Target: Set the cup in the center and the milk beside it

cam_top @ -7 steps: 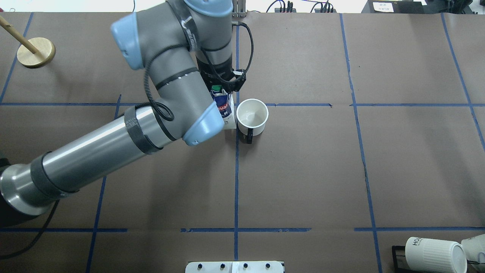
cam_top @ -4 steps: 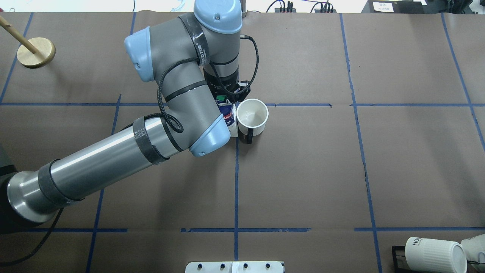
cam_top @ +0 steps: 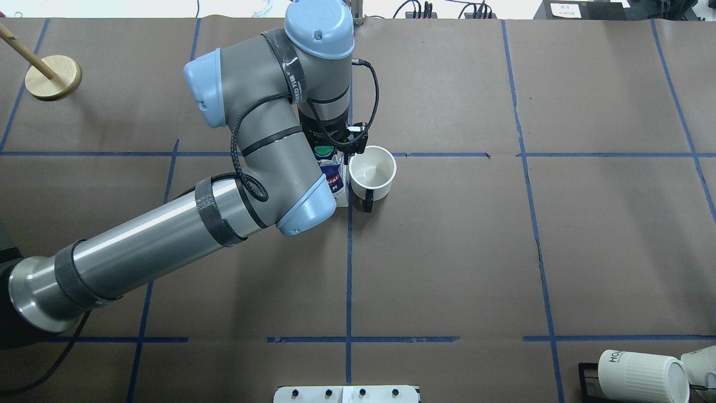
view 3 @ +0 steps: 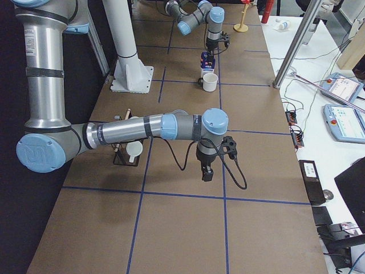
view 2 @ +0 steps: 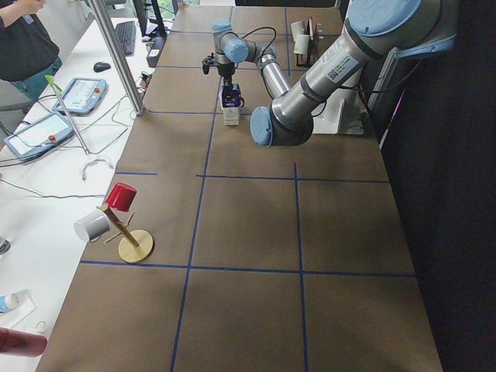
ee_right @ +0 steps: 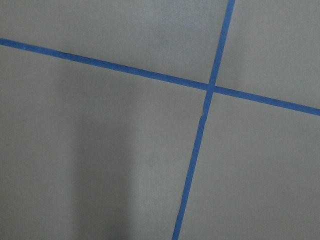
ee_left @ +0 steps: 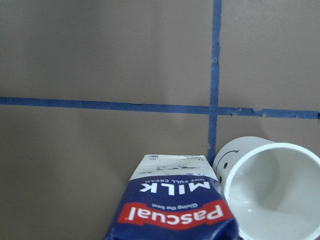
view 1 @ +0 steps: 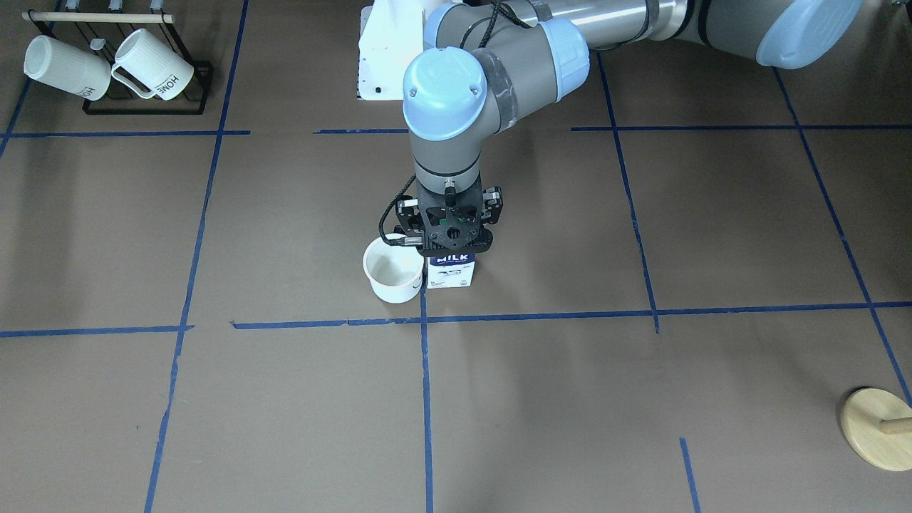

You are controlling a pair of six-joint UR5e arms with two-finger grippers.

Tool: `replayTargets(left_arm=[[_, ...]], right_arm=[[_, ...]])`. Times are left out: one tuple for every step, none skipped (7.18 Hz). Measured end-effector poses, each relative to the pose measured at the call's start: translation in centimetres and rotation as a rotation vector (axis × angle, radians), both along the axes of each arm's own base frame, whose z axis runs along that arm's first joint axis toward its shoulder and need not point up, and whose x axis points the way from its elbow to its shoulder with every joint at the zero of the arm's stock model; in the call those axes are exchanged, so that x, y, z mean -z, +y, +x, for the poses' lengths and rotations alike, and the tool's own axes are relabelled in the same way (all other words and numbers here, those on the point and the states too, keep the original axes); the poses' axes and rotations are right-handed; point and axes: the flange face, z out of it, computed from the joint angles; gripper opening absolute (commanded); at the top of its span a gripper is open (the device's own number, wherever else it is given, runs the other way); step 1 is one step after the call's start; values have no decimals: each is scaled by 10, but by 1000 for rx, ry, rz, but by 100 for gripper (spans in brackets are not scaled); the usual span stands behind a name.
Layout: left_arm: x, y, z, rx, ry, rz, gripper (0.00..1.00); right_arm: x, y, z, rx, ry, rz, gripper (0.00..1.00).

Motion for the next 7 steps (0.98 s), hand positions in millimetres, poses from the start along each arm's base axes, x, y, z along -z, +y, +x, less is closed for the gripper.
replayTargets(left_arm=[[0, 0, -3, 3, 6, 5, 99], [7, -3, -16, 15, 19, 15, 99], [17, -10, -41, 25, 27, 33, 99], [19, -14, -73, 16, 29, 57, 99], [-2, -17, -121, -9, 41, 81, 99], [-42, -18, -179, -48, 57, 114, 99], [-88, -23, -241, -92, 67, 155, 99]], right_arm=[[0, 0, 0, 0, 0, 0, 100], [0, 0, 0, 0, 0, 1, 100], [0, 0, 0, 0, 0, 1, 100], [0, 0, 0, 0, 0, 1, 100], [0, 0, 0, 0, 1, 0, 100], [0, 0, 0, 1, 0, 0, 100], [0, -1, 0, 0, 0, 1, 100]])
